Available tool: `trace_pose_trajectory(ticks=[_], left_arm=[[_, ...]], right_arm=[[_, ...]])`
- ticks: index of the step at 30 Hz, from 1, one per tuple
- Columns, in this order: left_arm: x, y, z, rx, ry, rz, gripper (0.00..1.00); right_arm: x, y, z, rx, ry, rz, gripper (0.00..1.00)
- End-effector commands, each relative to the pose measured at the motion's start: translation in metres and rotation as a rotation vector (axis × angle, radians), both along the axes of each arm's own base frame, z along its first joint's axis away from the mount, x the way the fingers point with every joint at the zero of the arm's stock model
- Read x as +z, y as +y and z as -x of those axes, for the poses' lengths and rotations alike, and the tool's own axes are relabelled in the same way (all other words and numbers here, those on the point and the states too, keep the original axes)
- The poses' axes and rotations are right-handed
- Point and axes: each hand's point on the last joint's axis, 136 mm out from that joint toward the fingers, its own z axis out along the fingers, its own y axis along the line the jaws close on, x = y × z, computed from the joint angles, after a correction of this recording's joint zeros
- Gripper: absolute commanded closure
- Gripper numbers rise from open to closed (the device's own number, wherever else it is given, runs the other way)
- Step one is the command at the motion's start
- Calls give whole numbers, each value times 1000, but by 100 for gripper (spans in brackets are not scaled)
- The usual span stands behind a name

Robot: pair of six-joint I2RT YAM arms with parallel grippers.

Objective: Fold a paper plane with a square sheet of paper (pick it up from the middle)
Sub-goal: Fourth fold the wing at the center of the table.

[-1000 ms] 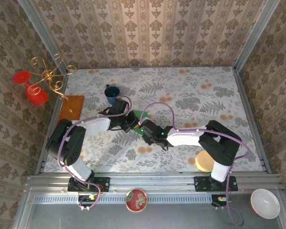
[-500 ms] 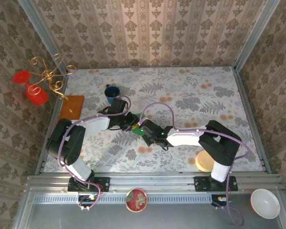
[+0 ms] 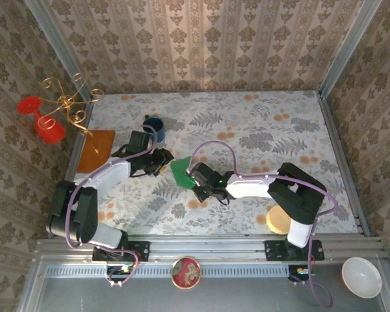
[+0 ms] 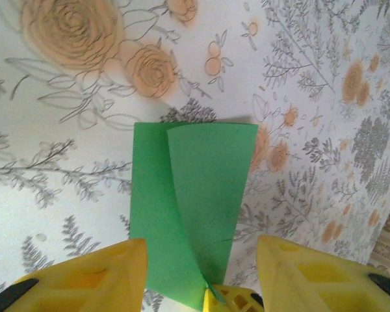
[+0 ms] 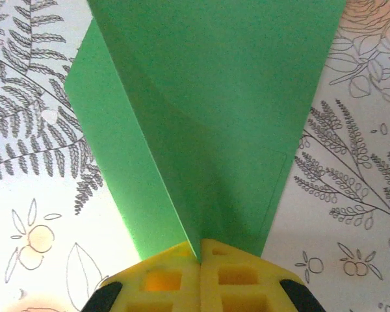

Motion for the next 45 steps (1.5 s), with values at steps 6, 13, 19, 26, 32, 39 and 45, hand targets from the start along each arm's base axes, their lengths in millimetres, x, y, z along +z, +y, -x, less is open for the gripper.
trace_pose_trajectory(ticks=[6, 13, 19, 26, 32, 39, 45], left_arm=[[-4, 2, 23, -14, -53, -17, 51], [-6, -23, 41, -74, -114, 2, 52], [-14, -56, 44, -175, -113, 52, 52], [-21, -78, 38, -248, -111, 54, 49], [-32, -79, 37, -256, -89, 40, 48], [-35, -79, 38, -262, -84, 31, 46], [-36, -77, 37, -259, -73, 14, 46]], right_arm=[[-18, -2, 19, -39, 277, -151, 95], [-20, -4, 18, -100, 418, -316, 95], [-17, -5, 13, -131, 477, -424, 94], [-14, -8, 7, -155, 501, -483, 94], [-14, -9, 5, -159, 508, -492, 94], [-15, -11, 3, -175, 515, -503, 93], [-16, -11, 4, -173, 517, -505, 94]])
